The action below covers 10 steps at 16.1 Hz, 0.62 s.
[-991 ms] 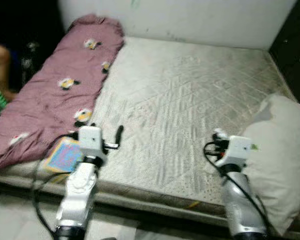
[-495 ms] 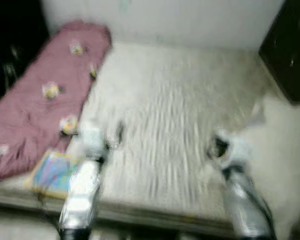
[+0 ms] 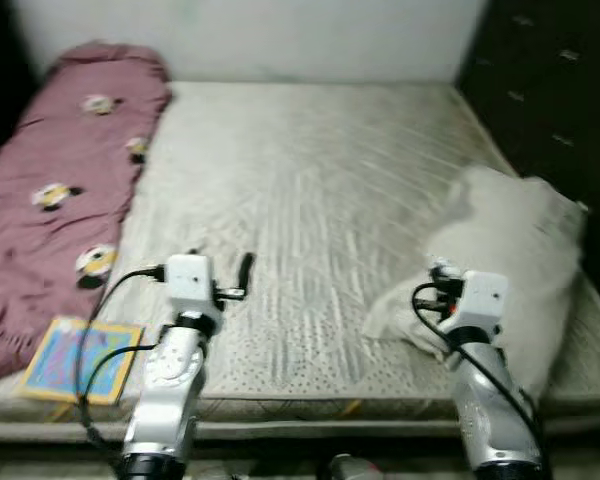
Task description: Clean up the room
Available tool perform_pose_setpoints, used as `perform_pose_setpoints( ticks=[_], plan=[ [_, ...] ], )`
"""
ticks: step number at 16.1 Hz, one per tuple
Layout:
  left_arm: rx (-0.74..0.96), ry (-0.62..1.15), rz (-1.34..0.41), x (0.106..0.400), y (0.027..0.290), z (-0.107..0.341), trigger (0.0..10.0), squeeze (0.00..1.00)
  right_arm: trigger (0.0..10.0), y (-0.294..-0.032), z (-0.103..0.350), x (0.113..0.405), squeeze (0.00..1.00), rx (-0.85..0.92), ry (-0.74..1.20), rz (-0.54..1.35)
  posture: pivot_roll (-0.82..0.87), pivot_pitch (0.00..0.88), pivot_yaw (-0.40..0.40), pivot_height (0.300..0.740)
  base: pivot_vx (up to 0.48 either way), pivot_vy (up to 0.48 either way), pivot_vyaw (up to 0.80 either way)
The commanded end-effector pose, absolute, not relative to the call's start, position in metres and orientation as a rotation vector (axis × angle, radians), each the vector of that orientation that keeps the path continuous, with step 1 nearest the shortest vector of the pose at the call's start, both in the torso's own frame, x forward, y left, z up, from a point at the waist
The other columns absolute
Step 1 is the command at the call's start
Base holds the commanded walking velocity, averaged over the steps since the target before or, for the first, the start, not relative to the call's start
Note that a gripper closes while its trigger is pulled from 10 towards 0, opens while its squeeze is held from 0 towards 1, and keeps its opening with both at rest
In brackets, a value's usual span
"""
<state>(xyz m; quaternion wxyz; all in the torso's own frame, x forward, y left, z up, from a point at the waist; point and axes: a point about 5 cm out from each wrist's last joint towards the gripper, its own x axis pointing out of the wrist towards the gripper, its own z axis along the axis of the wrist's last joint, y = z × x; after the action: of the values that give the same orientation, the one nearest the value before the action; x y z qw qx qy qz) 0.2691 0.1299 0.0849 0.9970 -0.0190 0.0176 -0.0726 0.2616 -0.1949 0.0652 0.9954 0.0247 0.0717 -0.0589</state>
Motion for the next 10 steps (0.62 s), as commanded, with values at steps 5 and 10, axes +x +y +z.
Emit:
perform_pose_setpoints(
  ticks=[5,10],
  plan=[
    [-0.03,0.033,-0.133,0.2712,0.1339,0.0863,10.0,0.0,10.0,-0.1909,0.0668,0.2645,0.0,0.052,0.134,-0.102,-0.03,0.056,-0.001,0.74,0.0,0.472,-0.4],
    [-0.038,0.033,-0.134,0.273,0.1328,0.0866,10.0,0.0,10.0,-0.1898,0.0666,0.2652,0.0,0.046,0.13,-0.094,-0.03,0.051,-0.005,0.74,0.0,0.458,0.0]
  ],
)
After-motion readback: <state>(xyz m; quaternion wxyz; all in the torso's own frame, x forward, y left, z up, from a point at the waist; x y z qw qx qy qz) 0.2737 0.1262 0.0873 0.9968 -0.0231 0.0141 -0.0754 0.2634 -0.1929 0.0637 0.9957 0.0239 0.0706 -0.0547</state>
